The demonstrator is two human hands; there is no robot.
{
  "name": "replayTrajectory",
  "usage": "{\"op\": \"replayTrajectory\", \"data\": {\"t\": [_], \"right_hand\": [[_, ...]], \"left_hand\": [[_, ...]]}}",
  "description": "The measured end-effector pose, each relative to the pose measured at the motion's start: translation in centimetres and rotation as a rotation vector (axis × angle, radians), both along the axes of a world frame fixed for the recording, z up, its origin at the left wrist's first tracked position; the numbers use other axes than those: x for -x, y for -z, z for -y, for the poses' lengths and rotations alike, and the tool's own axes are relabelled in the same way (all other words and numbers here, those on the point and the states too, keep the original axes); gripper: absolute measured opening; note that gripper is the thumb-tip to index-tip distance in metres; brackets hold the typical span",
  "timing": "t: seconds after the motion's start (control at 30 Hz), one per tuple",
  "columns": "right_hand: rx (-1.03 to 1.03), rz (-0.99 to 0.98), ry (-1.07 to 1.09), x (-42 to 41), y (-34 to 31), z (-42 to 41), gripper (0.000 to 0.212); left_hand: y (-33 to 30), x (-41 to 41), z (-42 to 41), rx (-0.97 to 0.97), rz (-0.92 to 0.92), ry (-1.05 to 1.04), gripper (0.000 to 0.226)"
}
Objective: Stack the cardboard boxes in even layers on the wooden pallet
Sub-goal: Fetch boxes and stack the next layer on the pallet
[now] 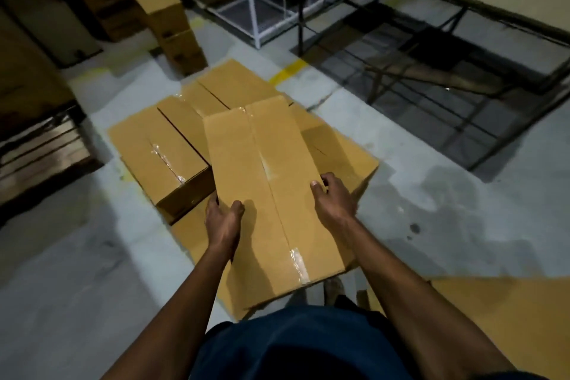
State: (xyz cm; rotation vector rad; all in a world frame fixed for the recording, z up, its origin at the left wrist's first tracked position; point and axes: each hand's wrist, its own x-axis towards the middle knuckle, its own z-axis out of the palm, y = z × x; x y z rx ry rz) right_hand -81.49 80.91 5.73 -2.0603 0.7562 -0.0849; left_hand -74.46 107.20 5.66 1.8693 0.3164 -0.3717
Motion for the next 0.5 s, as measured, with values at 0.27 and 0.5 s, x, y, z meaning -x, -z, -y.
{"op": "replayTrajectory", "data": {"t": [0.27,0.5], "right_hand": [[-0.049,-0.066,-0.279,-4.5,3.6,6.1,0.033],[-0.089,-0.148,-0.359,-7.3,7.1,8.1,0.042]], "left_hand": [[1.5,2.7,5.5,-0.090,-0.115,-0.237,0.070],[4.4,2.1,7.5,-0.143,-0.222,-0.306,0.084]]}}
